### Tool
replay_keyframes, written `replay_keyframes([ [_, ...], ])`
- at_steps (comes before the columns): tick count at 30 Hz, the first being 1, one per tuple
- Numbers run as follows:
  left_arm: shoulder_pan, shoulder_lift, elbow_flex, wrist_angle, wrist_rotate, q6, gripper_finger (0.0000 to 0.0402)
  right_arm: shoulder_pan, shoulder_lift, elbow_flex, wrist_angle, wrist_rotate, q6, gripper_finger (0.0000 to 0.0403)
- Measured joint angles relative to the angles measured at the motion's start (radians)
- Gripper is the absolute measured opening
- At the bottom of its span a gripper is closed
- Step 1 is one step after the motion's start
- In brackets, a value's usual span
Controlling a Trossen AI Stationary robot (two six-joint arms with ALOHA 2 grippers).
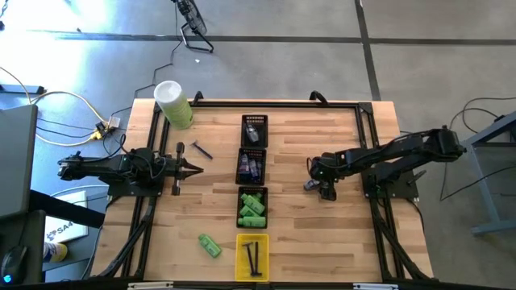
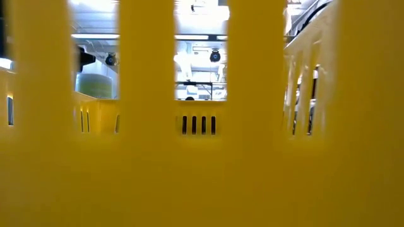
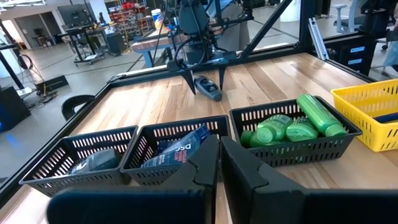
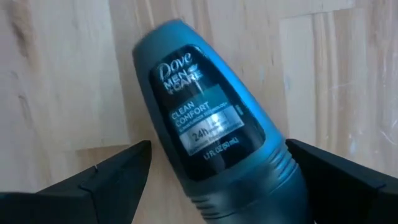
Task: Pick & Place Travel size toiletries
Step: Put the black deodorant bottle into the top black bin
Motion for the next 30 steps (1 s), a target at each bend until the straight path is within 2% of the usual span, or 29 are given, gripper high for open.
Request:
replay_keyframes([
  [5,0.0,0.0,0.0,-0.001,0.0,0.002,0.0015,0.001,0.039,0.005,0.01,0.005,0.003,0.036],
  [18,0.0,0.0,0.0,-0.003,0.0,0.004,0.0015,0.0,0.037,0.001,0.035,0.007,0.007,0.0357],
  [30,0.0,0.0,0.0,-0.003,-0.002,0.004,0.0015,-0.001,0.039,0.001,0.041,0.015,0.011,0.0283],
])
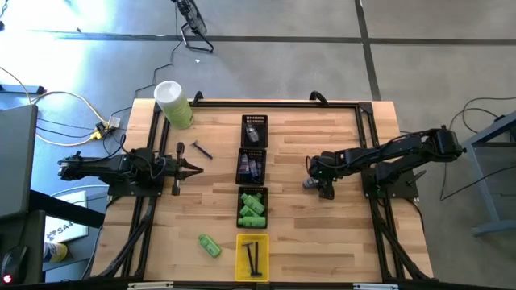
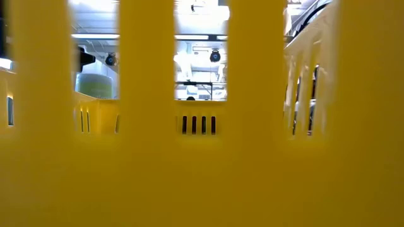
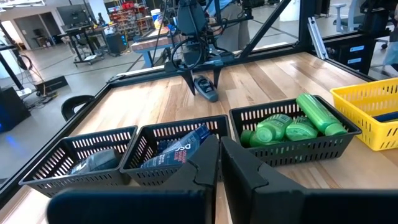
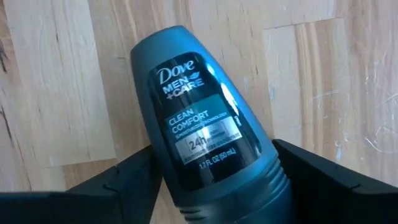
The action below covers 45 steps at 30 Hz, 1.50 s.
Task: Pick & Place Travel size toiletries
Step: Put the black deodorant bottle into the top black bin
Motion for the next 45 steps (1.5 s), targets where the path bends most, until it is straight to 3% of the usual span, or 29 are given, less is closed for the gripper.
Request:
replay_keyframes([
  [19,0.0,0.0,0.0,0.0,0.0,0.0,0.0015,0.0,0.0,0.0,0.003,0.008,0.004,0.0215],
  [39,0.0,0.0,-0.001,0.0,0.003,0.0,0.0015,0.002,0.003,0.177,-0.003,0.011,0.083,0.0214],
  [45,0.0,0.0,-0.001,0.0,0.002,0.0,0.0015,-0.001,0.002,0.219,0.187,0.038,0.082,0.0212],
])
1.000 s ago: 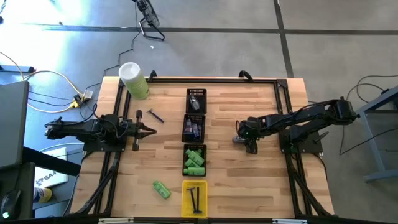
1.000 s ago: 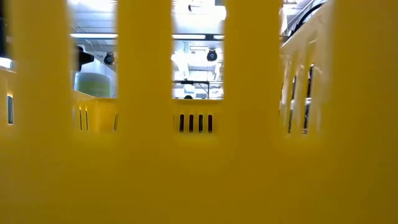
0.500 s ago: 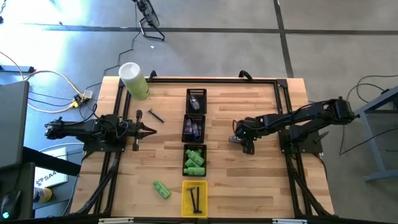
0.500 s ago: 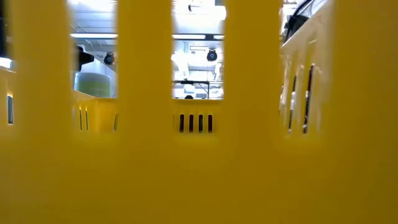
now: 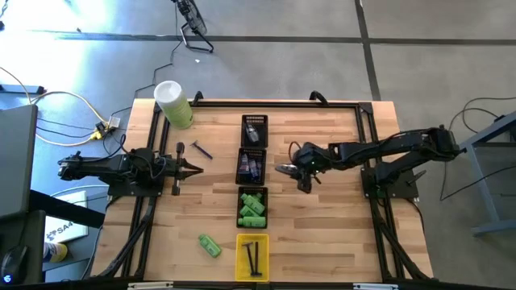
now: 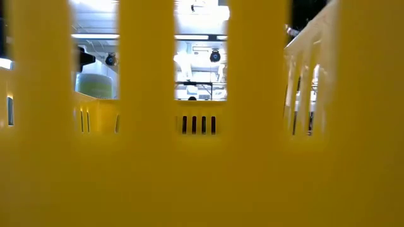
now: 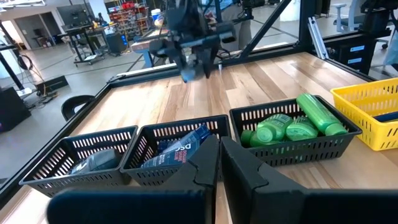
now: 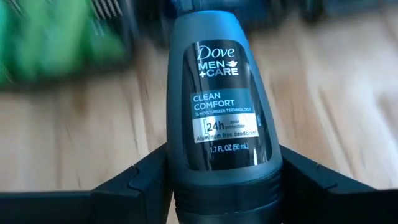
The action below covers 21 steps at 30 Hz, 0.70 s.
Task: Pick & Place Travel size toiletries
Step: Put the black deodorant bottle into the top black bin
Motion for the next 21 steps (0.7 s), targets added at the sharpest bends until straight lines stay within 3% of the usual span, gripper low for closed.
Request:
replay_keyframes([
  [9,0.0,0.0,0.0,0.0,0.0,0.0,0.0015,0.0,0.003,0.0,0.356,0.016,-0.002,0.0211],
  [21,0.0,0.0,0.0,0.0,-0.001,0.0,0.0015,0.0,0.004,0.001,0.54,0.136,-0.007,0.0214],
])
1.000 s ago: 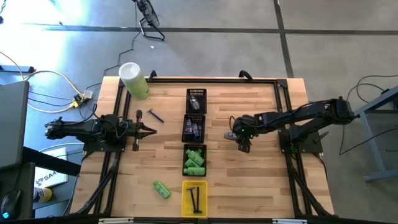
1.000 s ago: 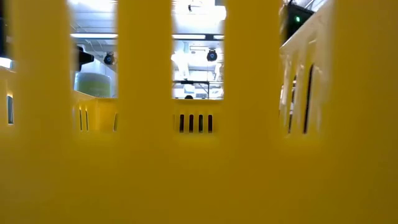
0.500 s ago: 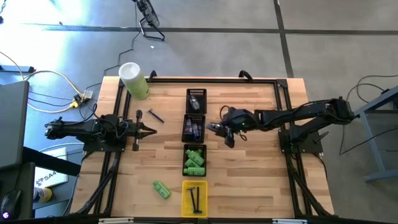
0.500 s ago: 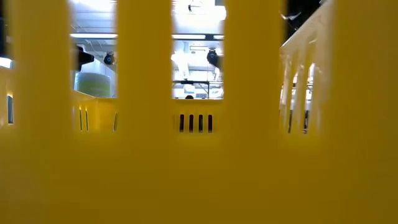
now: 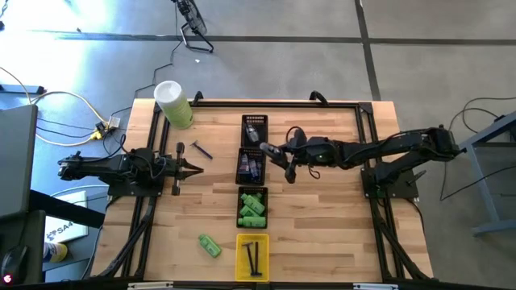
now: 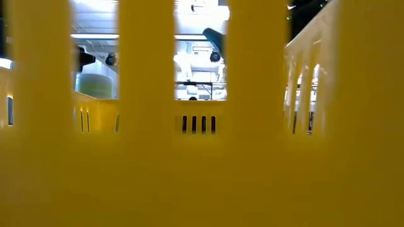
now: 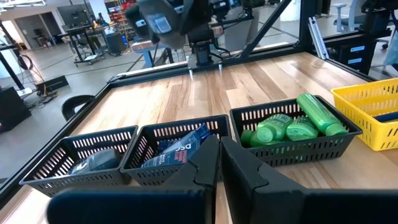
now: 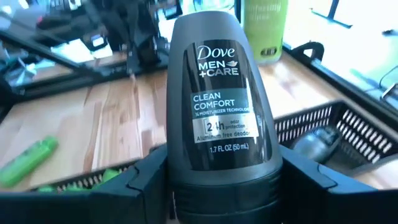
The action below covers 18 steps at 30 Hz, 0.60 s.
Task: Pick & Place Travel size toiletries
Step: Put the black deodorant bottle into the top black bin
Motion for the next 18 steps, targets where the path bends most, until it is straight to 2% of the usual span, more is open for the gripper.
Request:
replay_keyframes([
  [5,0.0,0.0,0.0,0.0,0.0,0.0,0.0015,0.0,0.056,0.001,0.13,-0.002,0.0,0.0214],
  [8,0.0,0.0,0.0,0.0,-0.003,0.0,0.0015,0.0,0.132,0.022,0.223,-0.002,-0.002,0.0214],
  [16,0.0,0.0,0.0,-0.012,-0.001,0.0,0.0015,-0.022,0.334,0.224,0.195,0.046,0.017,0.0214],
  [18,0.0,0.0,0.0,-0.016,0.0,0.0,0.0015,-0.038,0.375,0.284,0.135,0.047,0.032,0.0214],
])
